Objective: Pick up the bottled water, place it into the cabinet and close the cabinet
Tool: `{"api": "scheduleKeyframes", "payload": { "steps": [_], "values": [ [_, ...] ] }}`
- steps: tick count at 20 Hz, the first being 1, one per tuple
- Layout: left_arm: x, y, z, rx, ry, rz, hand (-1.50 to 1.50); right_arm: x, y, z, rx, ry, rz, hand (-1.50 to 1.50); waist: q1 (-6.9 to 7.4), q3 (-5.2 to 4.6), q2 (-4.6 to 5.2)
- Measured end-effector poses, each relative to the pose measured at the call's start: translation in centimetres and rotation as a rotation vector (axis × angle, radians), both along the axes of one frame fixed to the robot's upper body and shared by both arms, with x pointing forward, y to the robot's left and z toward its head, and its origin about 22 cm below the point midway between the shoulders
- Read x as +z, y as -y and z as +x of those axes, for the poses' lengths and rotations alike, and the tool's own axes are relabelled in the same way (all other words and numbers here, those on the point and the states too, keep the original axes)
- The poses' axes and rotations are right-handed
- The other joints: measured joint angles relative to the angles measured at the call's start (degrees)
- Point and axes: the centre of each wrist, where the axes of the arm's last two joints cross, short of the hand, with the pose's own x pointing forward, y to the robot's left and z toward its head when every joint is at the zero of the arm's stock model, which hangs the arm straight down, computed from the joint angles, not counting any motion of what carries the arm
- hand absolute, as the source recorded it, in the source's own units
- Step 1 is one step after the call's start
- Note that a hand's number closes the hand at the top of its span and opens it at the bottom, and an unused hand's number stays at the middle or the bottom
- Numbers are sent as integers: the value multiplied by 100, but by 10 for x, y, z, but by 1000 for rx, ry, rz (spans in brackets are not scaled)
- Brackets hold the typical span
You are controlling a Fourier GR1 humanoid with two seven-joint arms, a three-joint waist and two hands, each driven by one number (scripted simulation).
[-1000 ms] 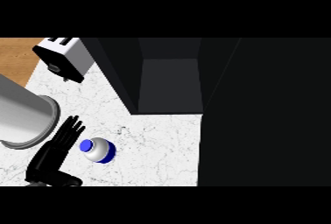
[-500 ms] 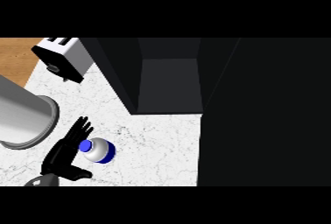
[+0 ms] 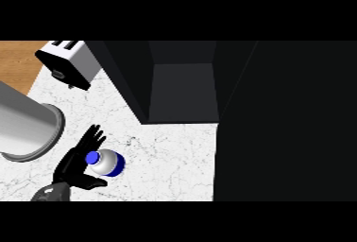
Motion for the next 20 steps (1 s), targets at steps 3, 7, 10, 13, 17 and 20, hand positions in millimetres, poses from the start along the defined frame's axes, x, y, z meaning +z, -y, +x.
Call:
{"api": "scheduleKeyframes", "payload": {
  "steps": [3,7,10,13,17,20],
  "values": [
    [-2,3,2,0,-1,-17,-150,1,-1,7,0,0,5,-150,10,12,1],
    [-2,7,6,-7,-18,-63,-150,-1,-2,9,0,-3,5,-150,1,22,-4],
    [-3,9,7,-18,-28,-92,-150,-3,-2,11,3,-8,7,-150,0,34,-8],
    [-4,11,8,-23,-34,-110,-150,-8,-3,12,9,-9,11,-150,-4,52,-14],
    [-4,22,12,-49,-33,-142,-150,-9,-4,12,12,-15,16,-150,-11,49,-21],
    [-3,30,17,-82,-29,-157,-150,-12,0,11,11,-18,10,-150,-5,47,-28]
  ]
}}
